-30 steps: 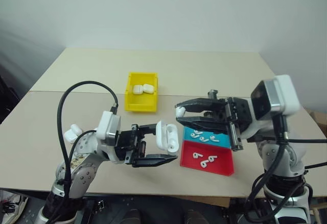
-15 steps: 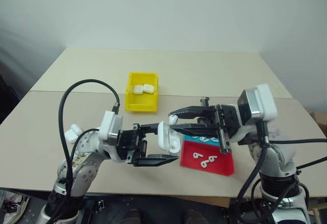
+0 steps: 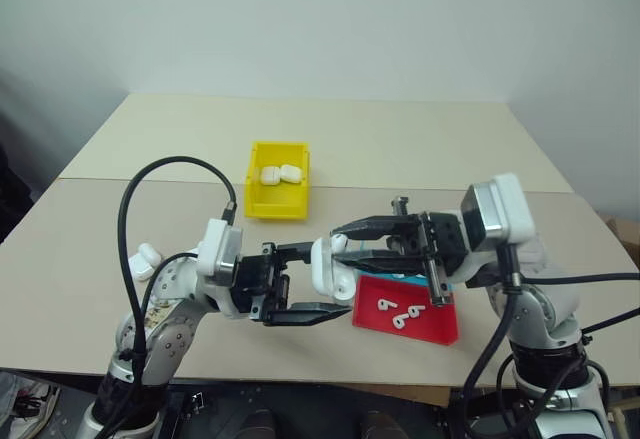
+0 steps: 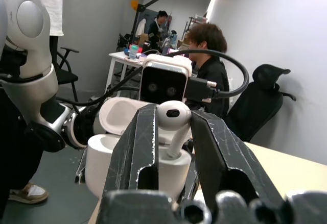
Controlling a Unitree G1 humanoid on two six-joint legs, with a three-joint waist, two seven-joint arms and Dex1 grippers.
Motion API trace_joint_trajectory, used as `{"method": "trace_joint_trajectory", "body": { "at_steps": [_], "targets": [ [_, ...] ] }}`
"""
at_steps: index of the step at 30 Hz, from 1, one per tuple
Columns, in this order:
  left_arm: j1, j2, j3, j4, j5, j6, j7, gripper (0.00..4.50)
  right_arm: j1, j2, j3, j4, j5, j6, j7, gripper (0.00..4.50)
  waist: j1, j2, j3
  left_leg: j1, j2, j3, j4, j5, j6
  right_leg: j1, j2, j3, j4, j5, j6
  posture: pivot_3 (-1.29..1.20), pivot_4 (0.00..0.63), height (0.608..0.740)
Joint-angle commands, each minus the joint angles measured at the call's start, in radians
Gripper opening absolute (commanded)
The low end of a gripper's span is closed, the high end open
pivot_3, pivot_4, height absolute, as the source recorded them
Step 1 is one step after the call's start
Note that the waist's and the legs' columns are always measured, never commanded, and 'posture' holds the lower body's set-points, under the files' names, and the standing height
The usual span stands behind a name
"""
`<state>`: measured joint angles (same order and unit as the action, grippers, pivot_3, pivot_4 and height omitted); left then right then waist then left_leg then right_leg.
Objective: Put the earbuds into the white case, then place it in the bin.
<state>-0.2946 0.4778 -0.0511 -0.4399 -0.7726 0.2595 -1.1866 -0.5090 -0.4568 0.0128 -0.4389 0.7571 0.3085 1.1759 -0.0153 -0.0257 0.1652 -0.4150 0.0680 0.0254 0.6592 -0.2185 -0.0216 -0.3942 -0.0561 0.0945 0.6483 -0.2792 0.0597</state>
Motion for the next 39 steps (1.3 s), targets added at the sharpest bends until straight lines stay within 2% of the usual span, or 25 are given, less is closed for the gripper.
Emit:
{"method": "trace_joint_trajectory", "body": {
  "at_steps": [1, 7, 11, 12, 20, 24, 27, 31, 34, 39],
  "targets": [
    [-0.007, -0.01, 0.011, -0.025, -0.005, -0.022, 0.01, 2.72, -0.002, -0.009, 0.004, -0.017, -0.002, -0.018, 0.004, 1.12, 0.0, 0.0, 0.0, 0.0, 0.0, 0.0, 0.0, 0.0, 0.0, 0.0, 0.0, 0.0, 0.0, 0.0, 0.0, 0.0, 0.15, 0.74],
    [-0.005, -0.009, 0.012, -0.028, 0.002, -0.023, 0.009, 2.72, -0.007, -0.011, 0.013, -0.005, -0.018, -0.034, 0.015, 1.12, 0.0, 0.0, 0.0, 0.0, 0.0, 0.0, 0.0, 0.0, 0.0, 0.0, 0.0, 0.0, 0.0, 0.0, 0.0, 0.0, 0.15, 0.74],
    [-0.005, -0.01, 0.012, -0.024, 0.008, -0.026, 0.007, 2.72, -0.004, -0.019, 0.021, -0.004, -0.036, -0.048, 0.025, 2.03, 0.0, 0.0, 0.0, 0.0, 0.0, 0.0, 0.0, 0.0, 0.0, 0.0, 0.0, 0.0, 0.0, 0.0, 0.0, 0.0, 0.15, 0.74],
    [-0.006, -0.011, 0.012, -0.023, 0.01, -0.026, 0.006, 2.72, -0.001, -0.02, 0.024, -0.004, -0.047, -0.06, 0.03, 2.39, 0.0, 0.0, 0.0, 0.0, 0.0, 0.0, 0.0, 0.0, 0.0, 0.0, 0.0, 0.0, 0.0, 0.0, 0.0, 0.0, 0.15, 0.74],
    [0.017, -0.004, 0.014, -0.003, 0.048, -0.043, -0.003, 2.72, -0.006, -0.031, -0.007, 0.006, -0.061, -0.105, 0.024, 2.39, 0.0, 0.0, 0.0, 0.0, 0.0, 0.0, 0.0, 0.0, 0.0, 0.0, 0.0, 0.0, 0.0, 0.0, 0.0, 0.0, 0.15, 0.74],
    [0.096, 0.048, 0.032, 0.044, 0.136, -0.128, -0.053, 2.72, -0.069, -0.17, -0.072, 0.049, -0.071, 0.014, -0.028, 2.39, -0.002, 0.0, 0.0, 0.0, 0.0, 0.0, 0.0, 0.0, 0.0, 0.0, 0.0, 0.0, 0.0, 0.0, 0.0, 0.0, 0.15, 0.74],
    [0.187, 0.095, 0.066, 0.057, 0.173, -0.176, -0.067, 2.72, -0.167, -0.389, -0.008, 0.132, -0.195, 0.175, -0.02, 2.39, -0.001, 0.001, 0.001, 0.0, 0.0, 0.001, 0.0, 0.0, 0.0, -0.001, -0.001, 0.001, 0.0, 0.0, -0.001, 0.0, 0.15, 0.74],
    [0.289, 0.132, 0.094, 0.041, 0.195, -0.212, -0.071, 2.72, -0.247, -0.555, 0.151, 0.202, -0.397, 0.163, 0.081, 2.39, 0.0, 0.001, 0.001, 0.0, 0.0, 0.002, -0.001, 0.0, 0.0, -0.002, -0.001, 0.0, -0.001, -0.001, -0.002, 0.0, 0.15, 0.74],
    [0.327, 0.142, 0.098, 0.038, 0.208, -0.236, -0.069, 2.72, -0.359, -0.582, 0.302, 0.279, -0.531, 0.22, 0.151, 2.39, -0.006, 0.001, 0.001, -0.001, 0.0, 0.003, -0.002, 0.0, 0.0, -0.004, -0.001, 0.002, -0.001, -0.001, -0.002, 0.0, 0.15, 0.74],
    [0.345, 0.13, 0.083, 0.031, 0.23, -0.261, -0.045, 2.72, -0.503, -0.53, 0.496, 0.404, -0.719, 0.287, 0.226, 2.39, -0.008, 0.001, 0.001, -0.001, 0.001, 0.004, -0.002, 0.0, 0.0, -0.007, -0.001, 0.003, 0.001, 0.0, -0.002, 0.0, 0.15, 0.74]
  ]
}}
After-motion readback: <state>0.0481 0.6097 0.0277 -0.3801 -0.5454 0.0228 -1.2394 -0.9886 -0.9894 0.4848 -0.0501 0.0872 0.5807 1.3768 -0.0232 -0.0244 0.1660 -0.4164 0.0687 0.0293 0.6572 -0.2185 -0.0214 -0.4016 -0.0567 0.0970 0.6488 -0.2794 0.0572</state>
